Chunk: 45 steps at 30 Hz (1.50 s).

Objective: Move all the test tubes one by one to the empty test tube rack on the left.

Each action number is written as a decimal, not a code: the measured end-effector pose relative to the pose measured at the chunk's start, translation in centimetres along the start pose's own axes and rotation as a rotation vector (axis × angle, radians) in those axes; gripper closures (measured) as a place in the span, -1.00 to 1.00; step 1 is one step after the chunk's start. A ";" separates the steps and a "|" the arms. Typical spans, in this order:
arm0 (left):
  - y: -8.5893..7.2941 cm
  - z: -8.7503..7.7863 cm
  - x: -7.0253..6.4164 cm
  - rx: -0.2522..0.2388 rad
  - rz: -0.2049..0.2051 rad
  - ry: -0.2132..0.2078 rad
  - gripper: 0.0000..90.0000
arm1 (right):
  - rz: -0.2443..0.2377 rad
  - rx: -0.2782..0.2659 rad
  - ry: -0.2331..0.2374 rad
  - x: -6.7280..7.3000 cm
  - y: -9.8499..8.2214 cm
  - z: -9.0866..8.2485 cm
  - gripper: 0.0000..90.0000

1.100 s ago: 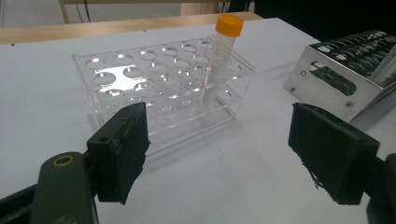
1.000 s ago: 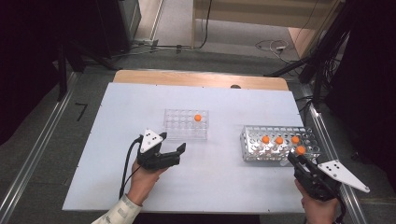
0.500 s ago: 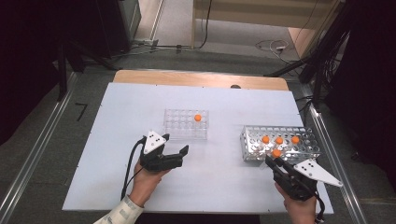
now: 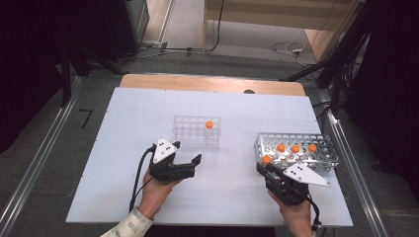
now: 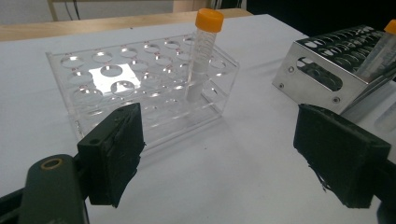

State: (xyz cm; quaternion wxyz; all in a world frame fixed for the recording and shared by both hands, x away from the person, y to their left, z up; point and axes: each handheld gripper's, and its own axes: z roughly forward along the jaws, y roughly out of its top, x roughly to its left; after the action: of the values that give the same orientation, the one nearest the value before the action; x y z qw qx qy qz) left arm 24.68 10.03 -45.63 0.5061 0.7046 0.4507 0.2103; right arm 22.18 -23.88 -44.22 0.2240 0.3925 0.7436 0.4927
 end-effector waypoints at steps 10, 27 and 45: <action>0.4 -0.2 -0.5 -0.017 0.004 -0.022 -0.64 | -0.029 0.018 0.050 1.7 1.0 3.1 0.60; 1.5 -1.0 -1.8 -0.058 0.019 -0.081 -0.57 | -0.076 0.050 0.120 4.5 2.0 7.0 0.60; 1.6 -1.0 -3.0 -0.065 0.090 -0.168 0.11 | -0.138 0.071 0.217 8.8 2.7 9.8 0.60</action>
State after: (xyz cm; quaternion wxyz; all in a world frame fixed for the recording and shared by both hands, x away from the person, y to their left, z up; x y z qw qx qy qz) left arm 23.09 7.88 -43.33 0.5550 0.7223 0.3675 0.1874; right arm 25.01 -10.74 -45.39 0.1616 0.2924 0.8056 0.4892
